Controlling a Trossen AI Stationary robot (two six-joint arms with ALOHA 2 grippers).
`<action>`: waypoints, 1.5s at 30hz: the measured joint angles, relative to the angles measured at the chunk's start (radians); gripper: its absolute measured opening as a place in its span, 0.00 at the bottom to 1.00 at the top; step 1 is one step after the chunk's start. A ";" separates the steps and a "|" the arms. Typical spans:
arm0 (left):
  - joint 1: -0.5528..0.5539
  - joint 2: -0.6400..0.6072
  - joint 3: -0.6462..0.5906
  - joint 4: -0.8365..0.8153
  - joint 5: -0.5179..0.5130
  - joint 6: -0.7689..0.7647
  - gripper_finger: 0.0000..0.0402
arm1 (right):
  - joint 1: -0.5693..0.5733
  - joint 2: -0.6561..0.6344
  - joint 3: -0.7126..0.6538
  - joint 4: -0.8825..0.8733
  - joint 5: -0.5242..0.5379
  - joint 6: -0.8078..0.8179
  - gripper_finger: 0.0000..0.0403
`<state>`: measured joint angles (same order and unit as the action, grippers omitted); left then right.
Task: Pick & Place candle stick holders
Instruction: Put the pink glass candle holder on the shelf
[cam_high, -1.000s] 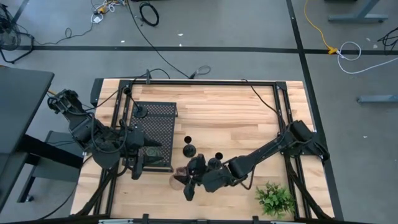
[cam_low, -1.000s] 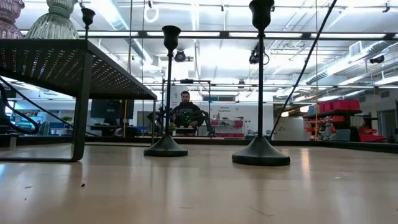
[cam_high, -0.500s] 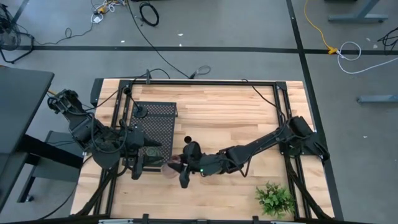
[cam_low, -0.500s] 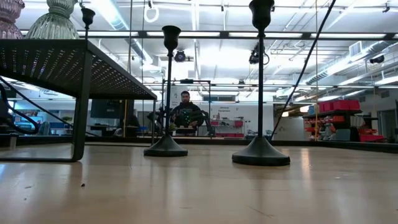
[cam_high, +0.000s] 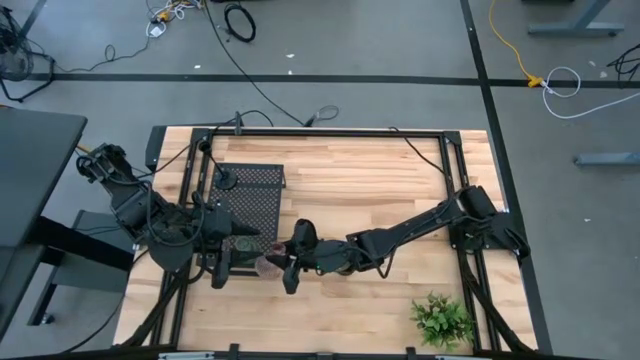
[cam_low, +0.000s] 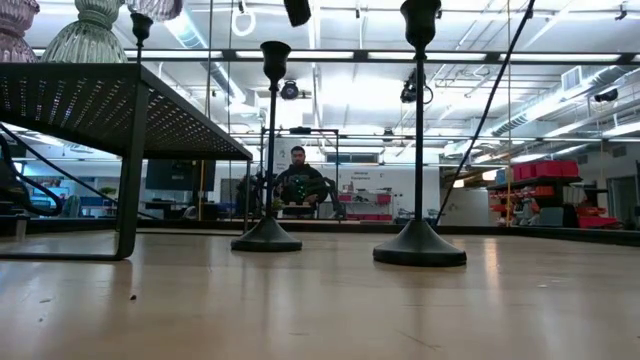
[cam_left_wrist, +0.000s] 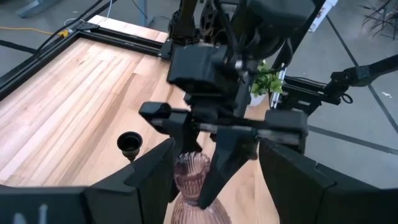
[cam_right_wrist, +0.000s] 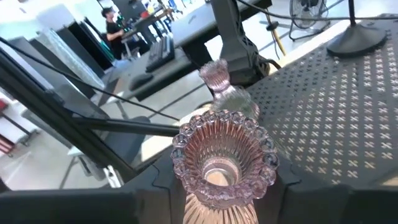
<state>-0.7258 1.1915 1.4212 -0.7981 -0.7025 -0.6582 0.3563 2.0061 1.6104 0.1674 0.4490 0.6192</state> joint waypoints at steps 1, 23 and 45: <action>0.000 0.000 0.000 0.000 0.000 0.000 0.58 | -0.002 0.005 0.000 0.002 -0.003 0.000 0.32; 0.000 0.000 0.000 0.000 0.000 -0.001 0.58 | -0.051 0.080 0.000 0.083 -0.024 -0.002 0.32; 0.000 0.000 0.000 -0.001 0.000 0.027 0.58 | -0.089 0.087 0.000 0.102 -0.020 -0.009 0.32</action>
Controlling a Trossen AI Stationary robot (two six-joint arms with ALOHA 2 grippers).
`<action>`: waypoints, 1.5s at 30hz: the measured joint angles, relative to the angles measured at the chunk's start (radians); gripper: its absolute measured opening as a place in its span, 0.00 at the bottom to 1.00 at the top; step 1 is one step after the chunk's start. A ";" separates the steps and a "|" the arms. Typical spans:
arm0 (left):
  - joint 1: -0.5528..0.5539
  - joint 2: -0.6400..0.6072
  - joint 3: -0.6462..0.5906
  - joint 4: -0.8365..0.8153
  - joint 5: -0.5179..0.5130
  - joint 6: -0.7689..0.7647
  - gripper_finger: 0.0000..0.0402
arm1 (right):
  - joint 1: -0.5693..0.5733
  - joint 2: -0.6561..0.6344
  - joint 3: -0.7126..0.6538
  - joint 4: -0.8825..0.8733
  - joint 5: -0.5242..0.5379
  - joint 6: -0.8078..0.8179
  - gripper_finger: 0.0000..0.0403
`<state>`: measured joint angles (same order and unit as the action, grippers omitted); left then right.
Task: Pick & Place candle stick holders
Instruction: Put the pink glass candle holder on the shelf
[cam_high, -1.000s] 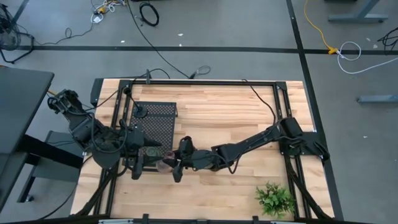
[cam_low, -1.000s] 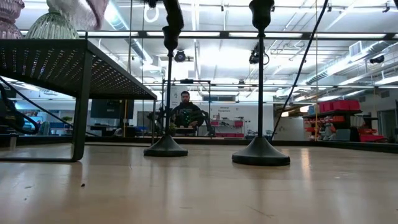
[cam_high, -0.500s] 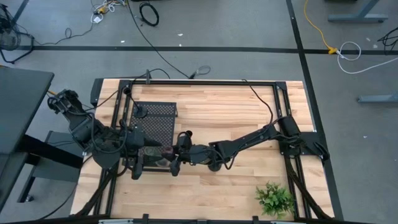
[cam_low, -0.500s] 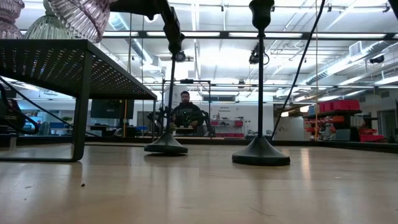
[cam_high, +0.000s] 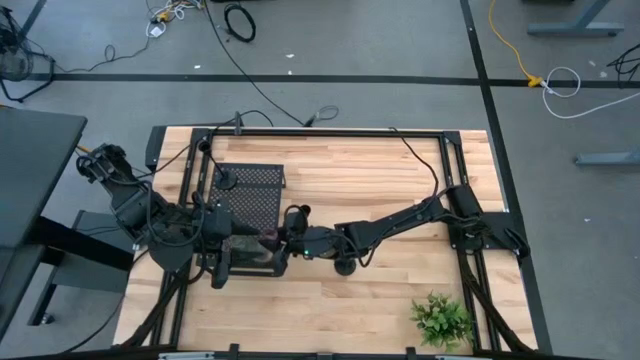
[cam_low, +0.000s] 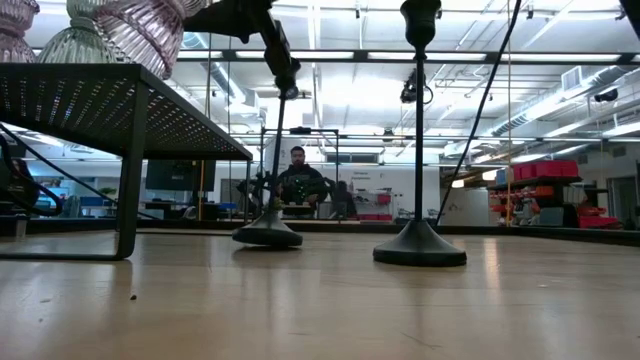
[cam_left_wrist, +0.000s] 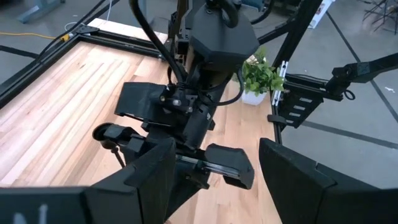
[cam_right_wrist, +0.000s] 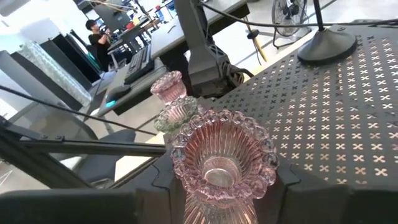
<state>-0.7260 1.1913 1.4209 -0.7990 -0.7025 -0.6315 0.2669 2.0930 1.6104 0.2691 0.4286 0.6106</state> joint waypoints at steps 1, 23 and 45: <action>0.000 0.000 0.000 0.000 0.000 0.000 0.58 | 0.000 0.003 0.000 0.002 0.000 0.002 0.32; 0.000 0.000 0.000 -0.022 0.019 -0.003 0.58 | -0.007 0.078 0.119 -0.074 -0.015 -0.049 0.32; 0.000 0.000 0.000 -0.030 0.019 -0.002 0.58 | -0.015 0.077 0.156 -0.182 -0.053 -0.078 0.37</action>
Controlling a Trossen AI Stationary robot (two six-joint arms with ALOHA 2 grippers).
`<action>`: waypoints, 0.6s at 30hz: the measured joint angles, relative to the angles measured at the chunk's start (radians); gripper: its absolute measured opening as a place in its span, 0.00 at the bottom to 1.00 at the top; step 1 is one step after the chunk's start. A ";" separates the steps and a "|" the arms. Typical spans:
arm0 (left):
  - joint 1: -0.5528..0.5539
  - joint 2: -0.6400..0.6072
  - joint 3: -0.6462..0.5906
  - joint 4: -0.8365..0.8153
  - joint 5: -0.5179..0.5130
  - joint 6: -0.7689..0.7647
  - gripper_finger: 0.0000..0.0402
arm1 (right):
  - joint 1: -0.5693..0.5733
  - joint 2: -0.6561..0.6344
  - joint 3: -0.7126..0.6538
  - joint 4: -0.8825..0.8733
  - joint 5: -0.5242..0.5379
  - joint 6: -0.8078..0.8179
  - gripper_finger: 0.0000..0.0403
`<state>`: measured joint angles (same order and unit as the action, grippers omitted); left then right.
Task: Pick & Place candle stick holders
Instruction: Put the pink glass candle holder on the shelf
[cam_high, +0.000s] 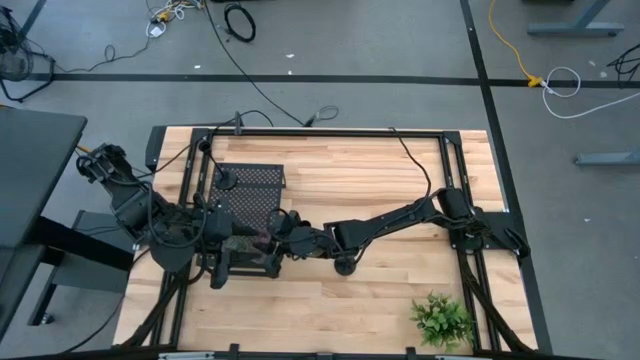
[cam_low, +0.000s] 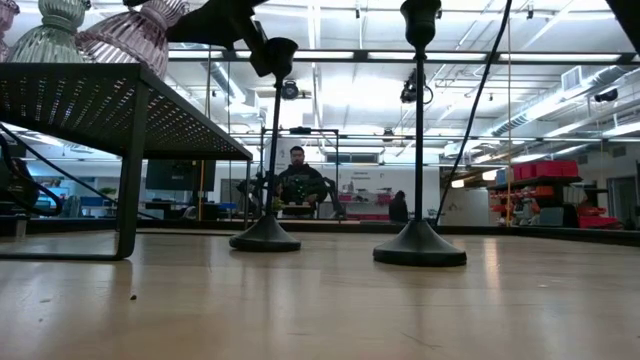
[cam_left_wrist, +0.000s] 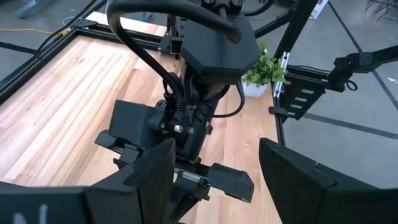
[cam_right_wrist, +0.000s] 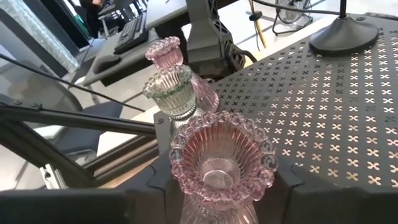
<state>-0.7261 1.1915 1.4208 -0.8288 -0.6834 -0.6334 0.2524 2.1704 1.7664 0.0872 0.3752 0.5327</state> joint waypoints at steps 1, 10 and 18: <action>0.000 0.000 0.000 0.000 0.000 0.000 0.58 | 0.000 0.000 0.000 0.000 0.000 0.000 0.38; 0.000 0.000 0.000 0.000 0.000 0.000 0.58 | 0.000 -0.001 0.000 0.019 -0.002 -0.022 0.40; 0.000 0.000 0.000 0.001 0.000 0.000 0.58 | -0.001 -0.002 0.000 0.056 -0.002 -0.042 0.40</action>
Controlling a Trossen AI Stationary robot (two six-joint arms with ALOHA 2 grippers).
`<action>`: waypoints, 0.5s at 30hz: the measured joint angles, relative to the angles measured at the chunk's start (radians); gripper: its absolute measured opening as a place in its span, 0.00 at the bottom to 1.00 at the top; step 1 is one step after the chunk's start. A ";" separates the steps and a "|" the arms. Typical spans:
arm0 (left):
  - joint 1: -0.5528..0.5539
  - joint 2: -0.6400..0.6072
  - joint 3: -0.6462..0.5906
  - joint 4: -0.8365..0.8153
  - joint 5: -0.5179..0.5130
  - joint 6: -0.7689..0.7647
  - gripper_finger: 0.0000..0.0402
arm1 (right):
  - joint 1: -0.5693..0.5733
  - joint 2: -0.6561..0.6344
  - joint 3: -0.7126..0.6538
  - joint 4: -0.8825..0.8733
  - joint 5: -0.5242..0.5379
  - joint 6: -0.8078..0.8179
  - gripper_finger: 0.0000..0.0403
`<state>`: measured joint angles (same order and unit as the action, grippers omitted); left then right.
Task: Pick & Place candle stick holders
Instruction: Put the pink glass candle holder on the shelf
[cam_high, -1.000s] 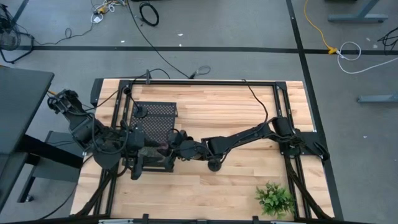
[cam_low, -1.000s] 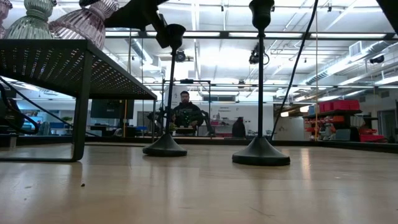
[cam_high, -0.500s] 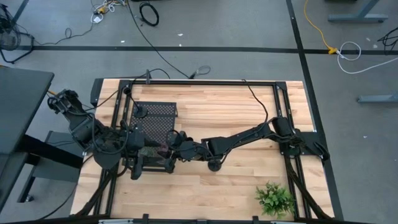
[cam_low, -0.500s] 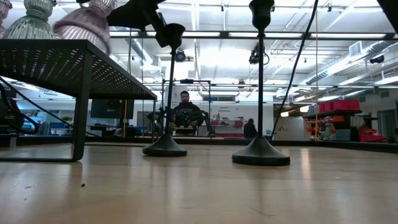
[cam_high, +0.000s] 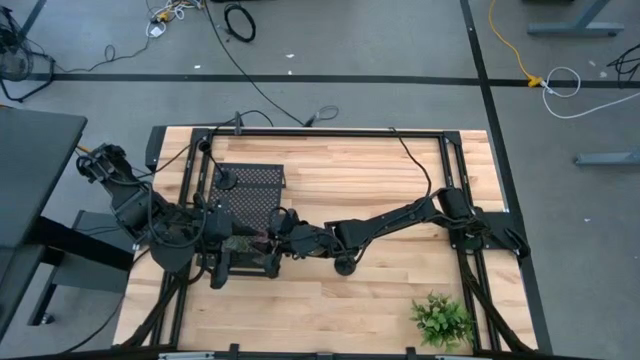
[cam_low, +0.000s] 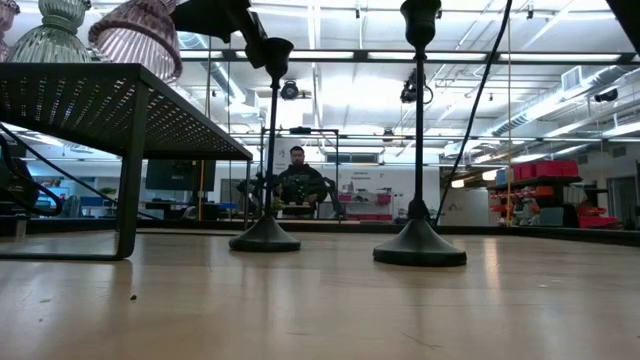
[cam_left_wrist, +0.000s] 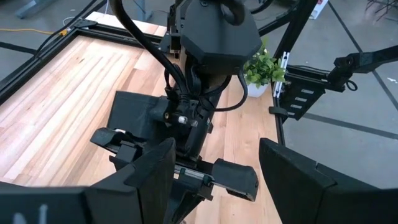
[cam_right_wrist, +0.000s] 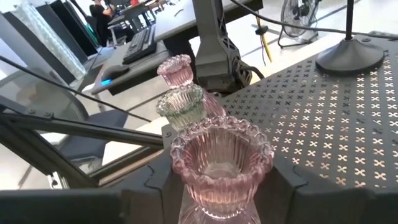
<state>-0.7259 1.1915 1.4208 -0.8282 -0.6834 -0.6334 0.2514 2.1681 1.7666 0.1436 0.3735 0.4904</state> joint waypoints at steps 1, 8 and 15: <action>0.000 0.000 0.000 0.000 0.000 0.000 0.58 | 0.000 0.000 0.000 0.000 0.000 -0.002 0.40; 0.000 0.000 0.000 0.000 0.000 0.001 0.58 | 0.000 0.000 0.000 0.047 -0.013 -0.002 0.40; 0.000 0.000 0.000 0.000 0.000 0.001 0.58 | -0.001 0.000 0.000 0.049 -0.016 -0.002 0.40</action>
<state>-0.7261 1.1915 1.4208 -0.8280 -0.6838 -0.6323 0.2508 2.1677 1.7668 0.1925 0.3577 0.4885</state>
